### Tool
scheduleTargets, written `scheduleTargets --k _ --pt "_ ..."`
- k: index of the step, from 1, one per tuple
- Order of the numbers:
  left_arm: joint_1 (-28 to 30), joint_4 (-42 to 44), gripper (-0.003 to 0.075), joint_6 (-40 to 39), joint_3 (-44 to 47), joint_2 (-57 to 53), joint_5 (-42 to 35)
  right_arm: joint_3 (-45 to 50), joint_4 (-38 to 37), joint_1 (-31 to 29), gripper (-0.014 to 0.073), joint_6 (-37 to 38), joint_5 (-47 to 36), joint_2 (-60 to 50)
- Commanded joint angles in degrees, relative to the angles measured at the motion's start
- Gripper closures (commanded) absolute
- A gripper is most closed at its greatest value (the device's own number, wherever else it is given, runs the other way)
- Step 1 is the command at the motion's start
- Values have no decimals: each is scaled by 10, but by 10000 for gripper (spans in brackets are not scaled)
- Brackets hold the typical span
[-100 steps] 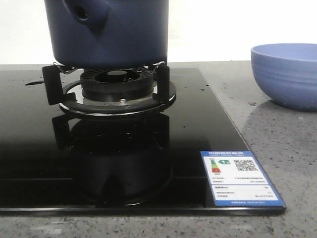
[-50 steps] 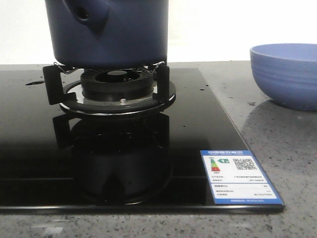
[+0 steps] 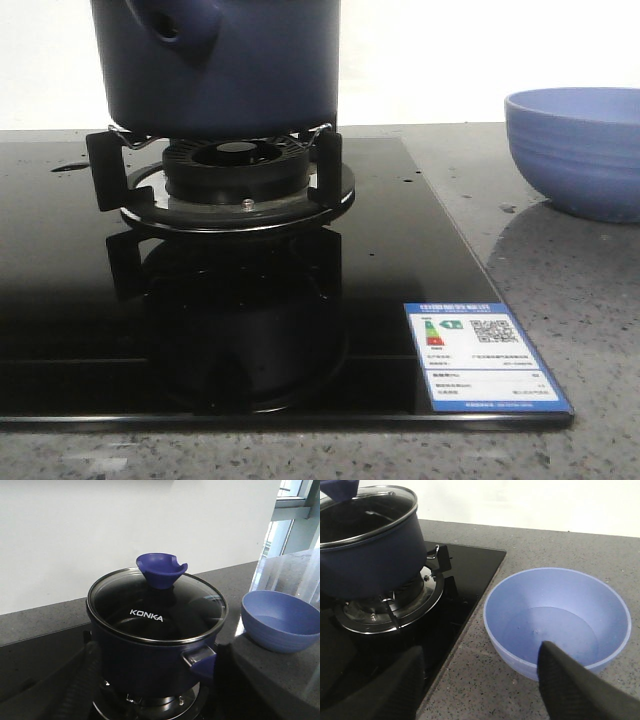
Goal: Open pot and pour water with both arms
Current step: 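Reach the left gripper to the pot lid and grasp its blue knob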
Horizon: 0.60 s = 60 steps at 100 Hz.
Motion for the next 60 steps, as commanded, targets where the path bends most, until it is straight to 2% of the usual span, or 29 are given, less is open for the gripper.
scheduleTargets --k 1,32,60 --pt "-18 -17 247 1 -33 34 -58 -22 3 1 143 -8 -40 7" --pt "-86 -11 246 16 -108 196 -145 -22 3 1 143 -8 -42 7" --pt "-95 -4 246 19 -198 313 -154 -22 3 1 143 -8 -42 7"
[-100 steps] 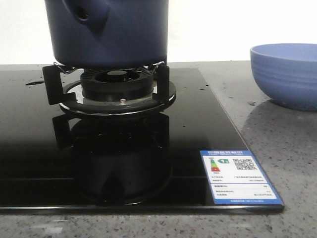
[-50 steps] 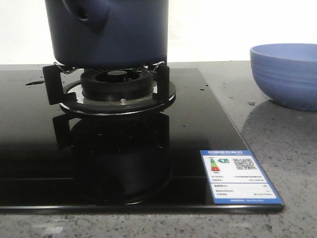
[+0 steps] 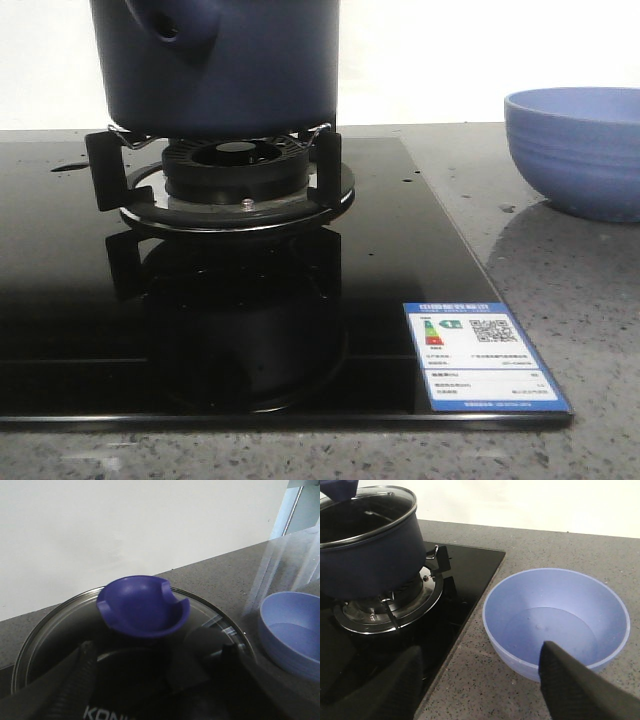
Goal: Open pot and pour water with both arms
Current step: 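Reach the left gripper to the pot lid and grasp its blue knob, then lift the glass lid up off the pot with the left gripper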
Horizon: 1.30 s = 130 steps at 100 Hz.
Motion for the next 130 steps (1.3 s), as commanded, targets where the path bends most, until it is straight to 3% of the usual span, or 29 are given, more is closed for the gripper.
scheduleTargets --k 1,31,87,103,130 --pt "-4 -1 246 1 -46 18 -42 -22 3 1 143 -6 -42 7" --pt "-4 14 246 1 -99 83 -45 -22 3 1 143 -6 -42 7" --pt "-4 27 245 1 -99 94 -57 -22 3 1 143 -6 -41 7" --pt "-4 29 197 1 -100 96 -65 -22 3 1 143 -6 -41 7" --pt "-4 29 195 1 -100 108 -75 -22 3 1 143 -6 -41 7"
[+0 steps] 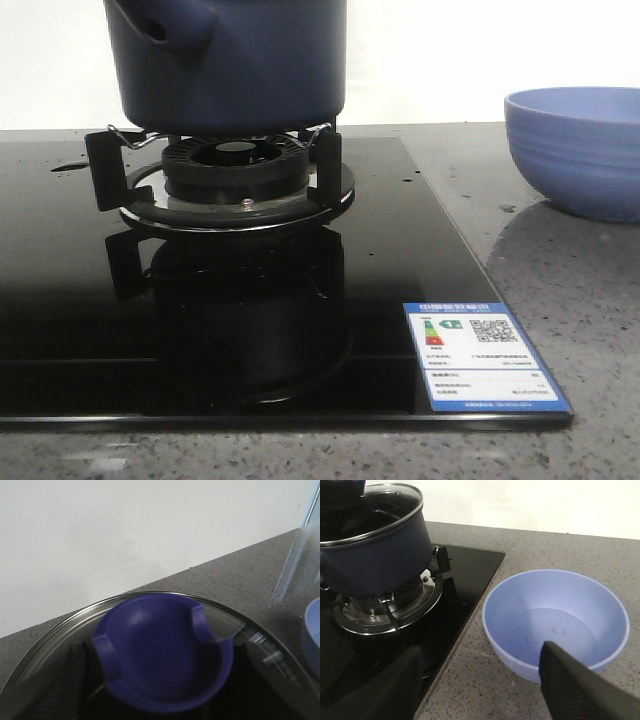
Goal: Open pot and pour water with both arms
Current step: 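Lift the glass lid up off the pot with the left gripper, then grasp the rim of the light blue bowl with the right gripper and lift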
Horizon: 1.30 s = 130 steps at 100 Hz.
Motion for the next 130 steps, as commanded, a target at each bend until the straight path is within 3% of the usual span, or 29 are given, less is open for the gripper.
scheduleTargets --k 1,31,74,130 --pt "-4 -2 195 0 -22 -15 -41 -20 4 1 143 -6 -41 7" --pt "-4 -2 201 0 -47 4 -35 -20 4 1 143 -6 -39 7" --pt "-4 2 356 0 -48 10 -26 -20 4 1 143 -6 -20 7" --pt "-4 17 356 0 -48 -93 -24 -23 4 1 147 1 -6 15"
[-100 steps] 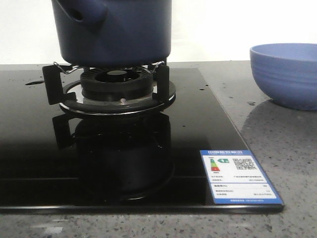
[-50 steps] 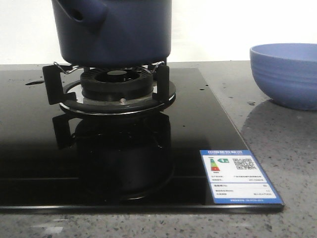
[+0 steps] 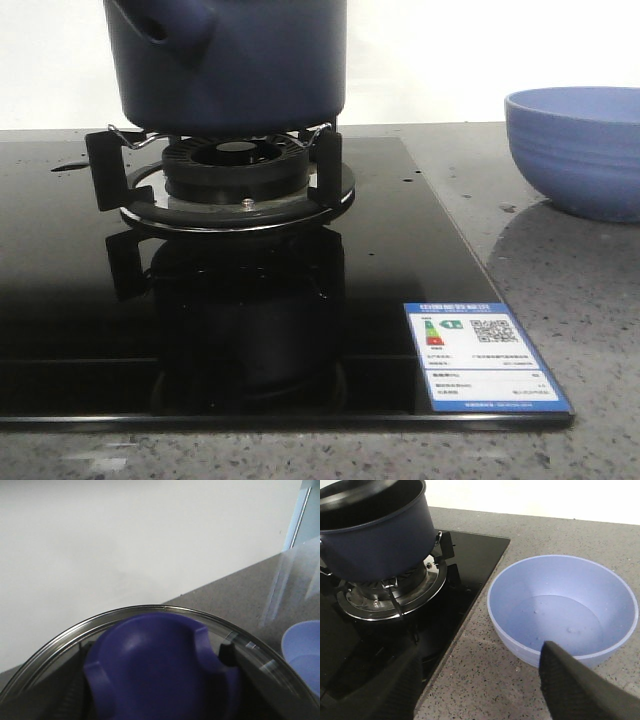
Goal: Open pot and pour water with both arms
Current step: 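Grasp the rim of the light blue bowl with the right gripper and lift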
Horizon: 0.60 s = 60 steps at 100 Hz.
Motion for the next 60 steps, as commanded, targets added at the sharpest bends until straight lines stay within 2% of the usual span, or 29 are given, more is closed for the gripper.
scheduleTargets --k 1,15,27,43,60 --pt "-4 7 356 -1 -20 -53 -48 -24 4 1 151 3 -31 14" --pt "17 25 356 -1 -20 -94 -45 -52 3 1 195 28 -21 58" --pt "72 25 356 -1 -20 -122 -20 -102 -8 1 195 64 -3 119" --pt "167 25 353 -1 -20 -150 46 -203 -100 -14 195 132 80 216" --pt "254 25 353 -1 -20 -175 87 -307 -160 -73 195 135 171 334"
